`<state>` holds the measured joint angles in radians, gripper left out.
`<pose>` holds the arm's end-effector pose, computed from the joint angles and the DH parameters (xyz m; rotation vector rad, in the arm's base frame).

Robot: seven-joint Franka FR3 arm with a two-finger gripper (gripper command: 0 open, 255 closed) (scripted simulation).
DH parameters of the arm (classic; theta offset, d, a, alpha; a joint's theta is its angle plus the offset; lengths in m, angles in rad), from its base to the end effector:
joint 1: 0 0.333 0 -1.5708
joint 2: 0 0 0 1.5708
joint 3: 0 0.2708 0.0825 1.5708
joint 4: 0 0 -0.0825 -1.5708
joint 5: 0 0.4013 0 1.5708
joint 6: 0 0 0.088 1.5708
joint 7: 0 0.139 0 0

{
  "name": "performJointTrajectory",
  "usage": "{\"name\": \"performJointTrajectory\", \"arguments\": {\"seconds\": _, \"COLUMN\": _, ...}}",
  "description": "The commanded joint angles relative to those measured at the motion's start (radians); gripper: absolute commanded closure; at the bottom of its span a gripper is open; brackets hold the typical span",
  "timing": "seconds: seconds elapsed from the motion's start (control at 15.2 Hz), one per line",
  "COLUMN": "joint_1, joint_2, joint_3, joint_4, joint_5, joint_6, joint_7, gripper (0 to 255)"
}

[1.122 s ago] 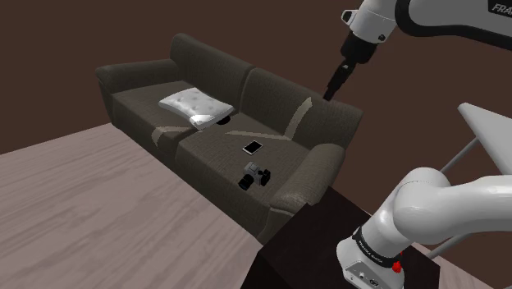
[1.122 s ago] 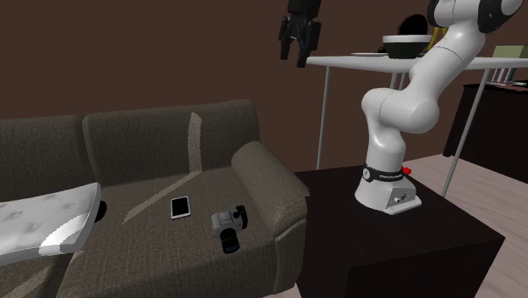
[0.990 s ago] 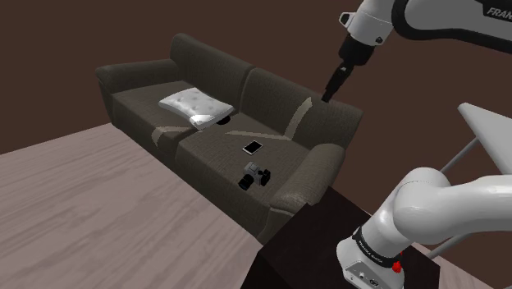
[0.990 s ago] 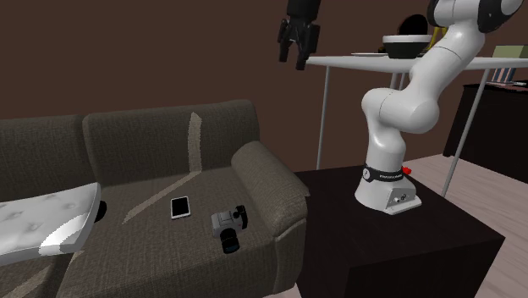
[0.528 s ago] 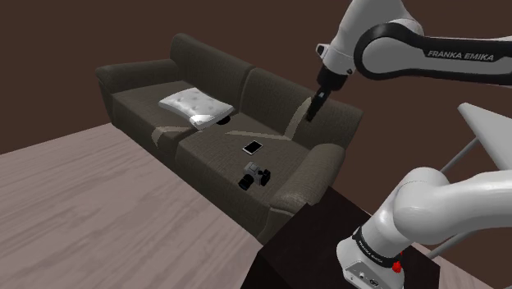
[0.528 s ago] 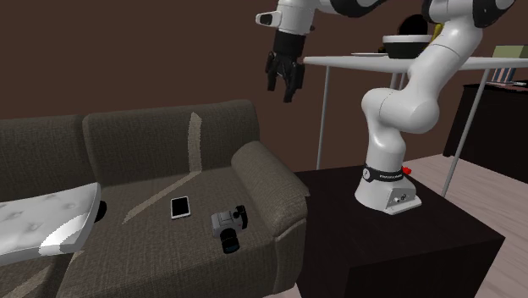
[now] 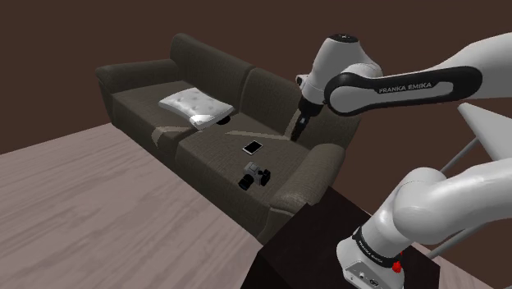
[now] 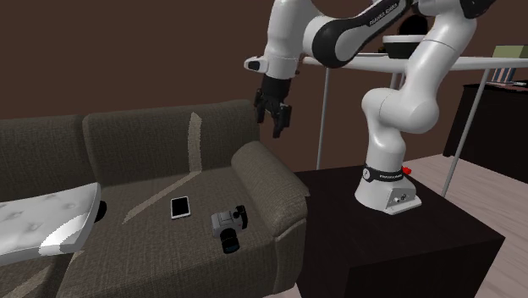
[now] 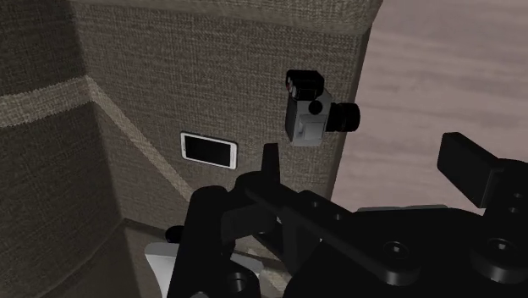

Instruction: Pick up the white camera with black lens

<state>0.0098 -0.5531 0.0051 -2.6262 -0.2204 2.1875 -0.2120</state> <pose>0.4236 -0.0076 0.3592 2.8953 0.5027 0.1393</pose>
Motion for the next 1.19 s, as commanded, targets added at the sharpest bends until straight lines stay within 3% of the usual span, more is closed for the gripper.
{"name": "performJointTrajectory", "arguments": {"seconds": 0.0, "joint_1": -0.008, "joint_2": 0.066, "joint_3": -0.003, "joint_4": -0.014, "joint_5": -0.023, "joint_6": 0.08, "joint_7": -0.001, "gripper": 0}}
{"name": "performJointTrajectory", "arguments": {"seconds": 0.59, "joint_1": -0.07, "joint_2": 0.408, "joint_3": 0.004, "joint_4": -0.022, "joint_5": -0.19, "joint_6": 0.411, "joint_7": 0.061, "gripper": 0}}
{"name": "performJointTrajectory", "arguments": {"seconds": 0.92, "joint_1": -0.103, "joint_2": 0.629, "joint_3": -0.006, "joint_4": 0.039, "joint_5": -0.371, "joint_6": 0.553, "joint_7": 0.17, "gripper": 0}}
{"name": "performJointTrajectory", "arguments": {"seconds": 1.12, "joint_1": -0.095, "joint_2": 0.764, "joint_3": -0.04, "joint_4": 0.099, "joint_5": -0.497, "joint_6": 0.618, "joint_7": 0.254, "gripper": 0}}
